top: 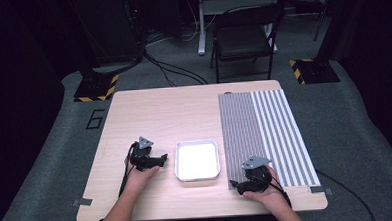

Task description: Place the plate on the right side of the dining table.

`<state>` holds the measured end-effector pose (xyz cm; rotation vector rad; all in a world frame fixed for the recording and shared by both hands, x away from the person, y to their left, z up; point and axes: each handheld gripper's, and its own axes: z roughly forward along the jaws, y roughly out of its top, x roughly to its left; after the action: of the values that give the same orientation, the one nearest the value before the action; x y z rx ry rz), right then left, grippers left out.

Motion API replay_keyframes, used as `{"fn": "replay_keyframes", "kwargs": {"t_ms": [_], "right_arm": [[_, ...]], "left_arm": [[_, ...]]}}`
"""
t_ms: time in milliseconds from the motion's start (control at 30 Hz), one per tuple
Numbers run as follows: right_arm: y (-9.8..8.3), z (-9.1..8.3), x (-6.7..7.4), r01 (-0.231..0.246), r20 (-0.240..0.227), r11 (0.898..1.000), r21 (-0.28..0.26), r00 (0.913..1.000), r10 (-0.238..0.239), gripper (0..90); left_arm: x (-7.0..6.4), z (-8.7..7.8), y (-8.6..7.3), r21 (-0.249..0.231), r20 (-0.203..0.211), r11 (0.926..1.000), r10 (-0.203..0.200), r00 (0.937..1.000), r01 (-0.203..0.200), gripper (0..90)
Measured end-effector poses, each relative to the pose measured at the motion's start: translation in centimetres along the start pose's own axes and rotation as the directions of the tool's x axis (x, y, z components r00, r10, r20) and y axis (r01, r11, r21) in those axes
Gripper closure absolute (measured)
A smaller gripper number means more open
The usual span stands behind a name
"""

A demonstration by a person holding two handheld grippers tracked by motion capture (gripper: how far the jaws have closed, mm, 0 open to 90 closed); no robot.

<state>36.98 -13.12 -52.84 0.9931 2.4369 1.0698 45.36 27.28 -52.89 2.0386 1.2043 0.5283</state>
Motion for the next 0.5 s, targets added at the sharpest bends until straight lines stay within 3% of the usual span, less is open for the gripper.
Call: {"fn": "replay_keyframes", "kwargs": {"t_ms": [500], "right_arm": [[0.01,0.00,-0.03,0.002,-0.002,1.000,0.001,1.0000,-0.002,13.1]], "left_arm": [[0.02,0.00,0.04,0.004,-0.003,1.0000,-0.003,1.0000,0.003,15.0]]}}
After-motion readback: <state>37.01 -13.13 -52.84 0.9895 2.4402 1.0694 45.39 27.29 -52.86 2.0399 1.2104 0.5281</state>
